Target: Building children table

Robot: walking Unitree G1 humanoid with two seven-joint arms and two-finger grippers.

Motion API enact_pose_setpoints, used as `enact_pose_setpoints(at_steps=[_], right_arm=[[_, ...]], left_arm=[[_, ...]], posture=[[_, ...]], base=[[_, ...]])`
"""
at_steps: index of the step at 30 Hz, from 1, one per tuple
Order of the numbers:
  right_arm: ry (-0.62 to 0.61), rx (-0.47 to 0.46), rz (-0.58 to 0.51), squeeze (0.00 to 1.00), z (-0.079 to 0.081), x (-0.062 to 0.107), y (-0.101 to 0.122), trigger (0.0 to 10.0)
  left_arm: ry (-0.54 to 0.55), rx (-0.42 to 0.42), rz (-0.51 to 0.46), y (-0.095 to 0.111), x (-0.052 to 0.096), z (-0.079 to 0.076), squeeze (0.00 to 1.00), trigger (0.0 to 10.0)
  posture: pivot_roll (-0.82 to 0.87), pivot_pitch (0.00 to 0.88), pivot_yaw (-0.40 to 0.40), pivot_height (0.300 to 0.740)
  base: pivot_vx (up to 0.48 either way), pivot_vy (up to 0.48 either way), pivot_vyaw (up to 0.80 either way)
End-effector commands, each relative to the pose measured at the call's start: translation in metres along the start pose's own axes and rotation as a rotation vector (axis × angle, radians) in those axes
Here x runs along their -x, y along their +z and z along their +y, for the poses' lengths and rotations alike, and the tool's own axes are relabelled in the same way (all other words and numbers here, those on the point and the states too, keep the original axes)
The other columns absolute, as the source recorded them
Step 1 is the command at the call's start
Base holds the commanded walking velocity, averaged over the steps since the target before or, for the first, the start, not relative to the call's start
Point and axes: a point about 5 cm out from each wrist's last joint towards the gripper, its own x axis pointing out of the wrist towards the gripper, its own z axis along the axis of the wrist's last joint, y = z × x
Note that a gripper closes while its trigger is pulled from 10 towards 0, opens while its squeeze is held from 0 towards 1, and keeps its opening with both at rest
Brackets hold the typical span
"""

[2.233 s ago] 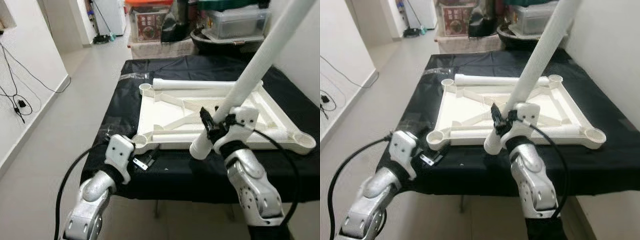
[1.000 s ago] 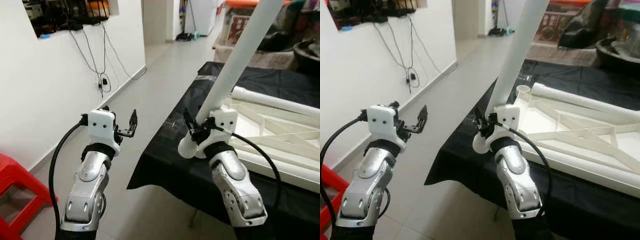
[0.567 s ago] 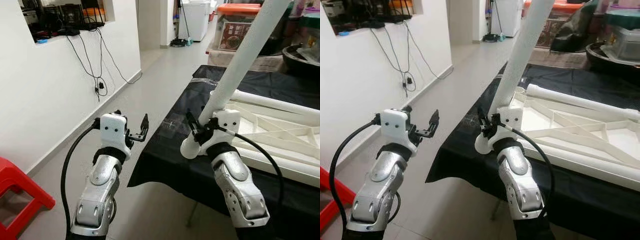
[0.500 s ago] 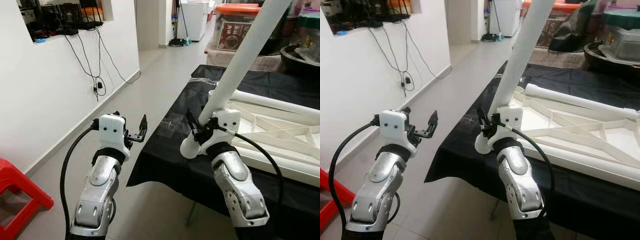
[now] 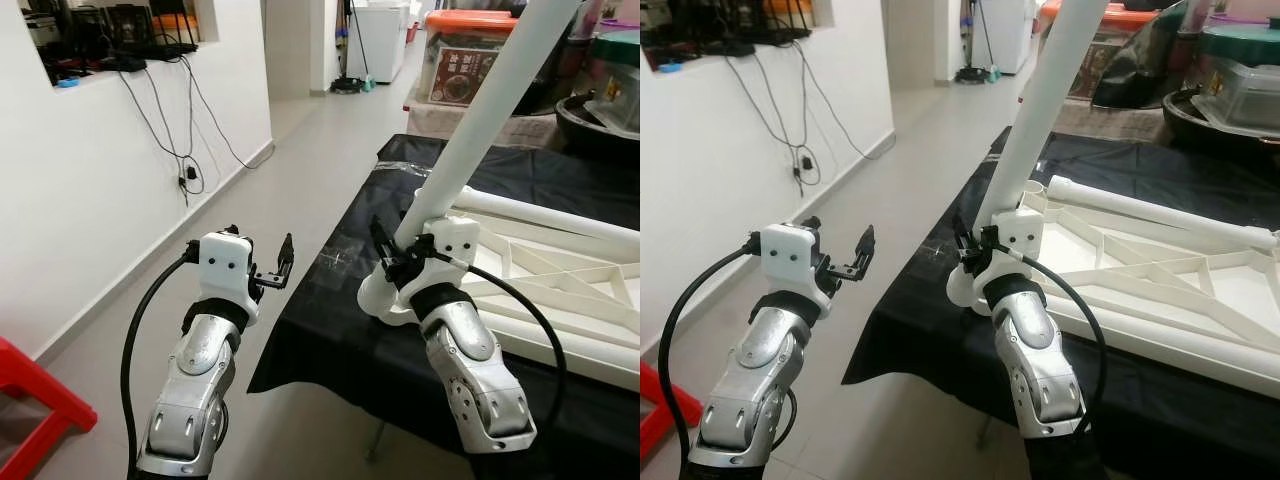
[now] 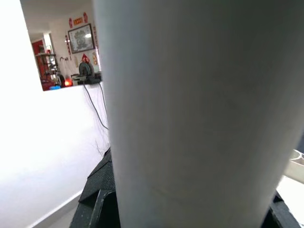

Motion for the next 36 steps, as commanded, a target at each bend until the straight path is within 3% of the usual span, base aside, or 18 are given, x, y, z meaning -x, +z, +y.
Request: enact_pose_setpoints(at_steps=[1, 7, 19, 22, 26, 29, 31, 33, 36], right_arm=[[0.006, -0.003, -0.038, 0.00, 0.001, -0.004, 0.008, 10.0], [0.007, -0.015, -0.075, 0.00, 0.001, -0.008, 0.018, 10.0], [0.023, -0.046, -0.125, 0.00, 0.005, -0.013, 0.030, 10.0], [0.031, -0.046, -0.120, 0.00, 0.004, -0.013, 0.030, 10.0], [0.087, -0.049, -0.084, 0.00, -0.001, -0.019, 0.022, 10.0], [0.099, -0.048, -0.078, 0.00, -0.004, -0.021, 0.022, 10.0], [0.139, -0.046, -0.073, 0.00, -0.010, -0.026, 0.023, 10.0], [0.189, -0.047, -0.054, 0.00, -0.022, -0.029, 0.024, 10.0], [0.205, -0.045, -0.047, 0.00, -0.026, -0.029, 0.024, 10.0]], left_arm=[[-0.004, -0.010, 0.014, -0.004, 0.002, 0.000, 0.00, 10.0], [0.003, -0.006, 0.016, -0.003, 0.002, 0.001, 0.00, 10.0], [0.033, 0.023, 0.016, -0.003, 0.005, 0.007, 0.00, 10.0], [0.002, 0.035, 0.025, -0.005, 0.008, 0.004, 0.00, 10.0], [-0.122, 0.049, 0.050, -0.012, 0.015, -0.012, 0.00, 10.0], [-0.138, 0.057, 0.064, -0.015, 0.017, -0.014, 0.00, 10.0], [-0.194, 0.070, 0.091, -0.021, 0.021, -0.019, 0.00, 10.0], [-0.317, 0.085, 0.127, -0.029, 0.035, -0.032, 0.00, 10.0], [-0.358, 0.088, 0.141, -0.031, 0.041, -0.036, 0.00, 10.0]], posture=[[0.07, 0.048, -0.022, 0.740], [0.07, 0.048, -0.023, 0.740], [0.07, 0.048, -0.022, 0.740], [0.08, 0.052, -0.023, 0.740], [0.08, 0.062, -0.027, 0.740], [0.08, 0.069, -0.025, 0.740], [0.09, 0.078, -0.027, 0.740], [0.09, 0.100, -0.023, 0.740], [0.09, 0.100, -0.023, 0.740]], base=[[0.375, 0.000, 0.00], [0.368, 0.000, 0.00], [0.000, 0.000, 0.00], [0.000, 0.000, 0.00], [0.000, 0.000, 0.00], [0.000, 0.000, 0.00], [0.000, 0.000, 0.00], [0.000, 0.000, 0.00], [0.000, 0.000, 0.00]])
